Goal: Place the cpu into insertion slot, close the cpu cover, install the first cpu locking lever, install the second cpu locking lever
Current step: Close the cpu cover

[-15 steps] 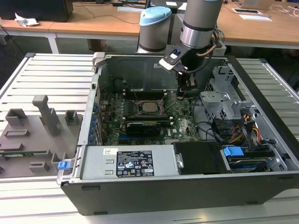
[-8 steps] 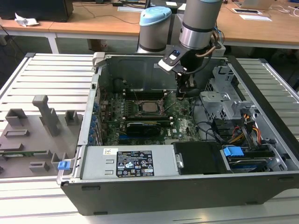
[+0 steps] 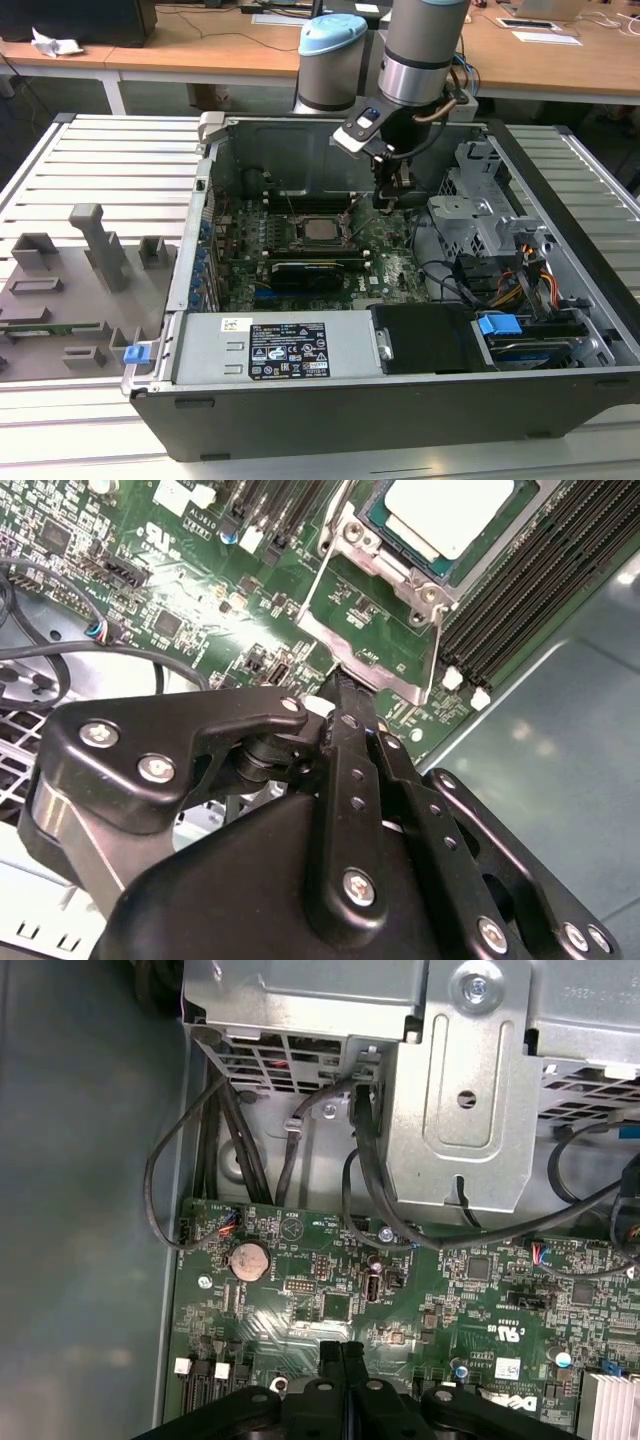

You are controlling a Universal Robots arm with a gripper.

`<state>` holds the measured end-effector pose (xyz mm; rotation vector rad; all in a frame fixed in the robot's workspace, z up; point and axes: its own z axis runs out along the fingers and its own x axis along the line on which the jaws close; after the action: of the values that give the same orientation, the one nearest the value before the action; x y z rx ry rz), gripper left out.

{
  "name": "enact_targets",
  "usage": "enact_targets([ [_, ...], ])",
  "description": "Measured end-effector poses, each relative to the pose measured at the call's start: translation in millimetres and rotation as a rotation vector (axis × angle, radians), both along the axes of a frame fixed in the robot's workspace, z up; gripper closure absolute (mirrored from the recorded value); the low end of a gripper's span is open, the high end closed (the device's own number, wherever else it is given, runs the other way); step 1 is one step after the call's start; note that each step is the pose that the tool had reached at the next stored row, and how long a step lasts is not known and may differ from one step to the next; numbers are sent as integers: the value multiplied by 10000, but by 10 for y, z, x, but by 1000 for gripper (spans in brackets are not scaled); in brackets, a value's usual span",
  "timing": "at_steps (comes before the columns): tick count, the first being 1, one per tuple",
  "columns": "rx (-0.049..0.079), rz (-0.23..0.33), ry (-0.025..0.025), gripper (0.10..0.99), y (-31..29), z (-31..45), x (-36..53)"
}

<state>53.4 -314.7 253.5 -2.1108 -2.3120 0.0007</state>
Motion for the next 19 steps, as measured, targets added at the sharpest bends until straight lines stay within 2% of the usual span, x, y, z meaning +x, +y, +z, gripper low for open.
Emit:
enact_targets([
  [19, 0, 1, 0, 980, 0, 0, -69],
])
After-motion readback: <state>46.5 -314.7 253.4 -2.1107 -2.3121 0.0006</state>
